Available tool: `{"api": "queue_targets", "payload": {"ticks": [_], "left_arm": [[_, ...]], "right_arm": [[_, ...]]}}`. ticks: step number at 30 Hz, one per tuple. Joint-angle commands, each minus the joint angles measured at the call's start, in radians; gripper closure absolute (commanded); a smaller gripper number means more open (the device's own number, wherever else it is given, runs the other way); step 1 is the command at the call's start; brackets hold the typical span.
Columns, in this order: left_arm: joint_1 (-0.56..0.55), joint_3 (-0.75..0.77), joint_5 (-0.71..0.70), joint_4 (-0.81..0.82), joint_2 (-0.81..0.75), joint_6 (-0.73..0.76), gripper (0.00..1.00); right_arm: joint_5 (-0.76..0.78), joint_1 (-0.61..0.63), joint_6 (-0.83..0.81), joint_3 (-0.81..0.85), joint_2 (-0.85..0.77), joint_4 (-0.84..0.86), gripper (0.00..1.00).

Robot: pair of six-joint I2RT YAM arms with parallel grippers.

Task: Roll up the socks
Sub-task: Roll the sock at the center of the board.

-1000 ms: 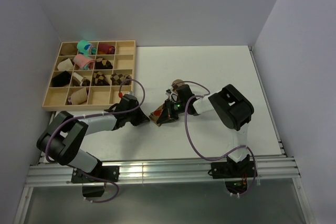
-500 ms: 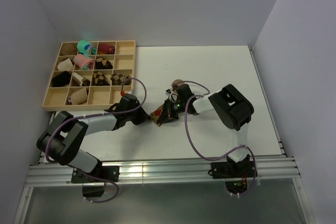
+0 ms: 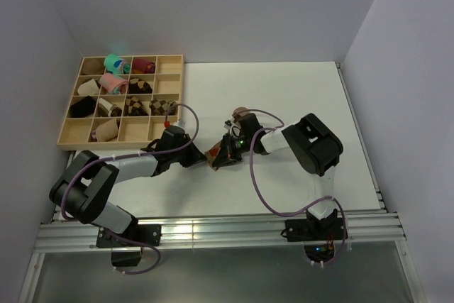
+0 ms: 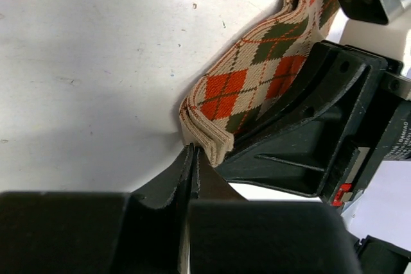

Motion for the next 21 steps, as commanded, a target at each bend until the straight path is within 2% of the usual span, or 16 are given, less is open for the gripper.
{"api": "queue_targets", "payload": {"ticks": [1,21], "left_arm": [[-0.004,0.012,0.027,0.076,-0.037,0.027,0.95],[-0.006,0.015,0.028,0.136,0.062,0.04,0.94]], "right_arm": [[0.108,-0.016,-0.044,0.002,0.039,-0.072,1.0],[0.113,-0.016,-0.038,0.014,0.047,-0.089,1.0]]}}
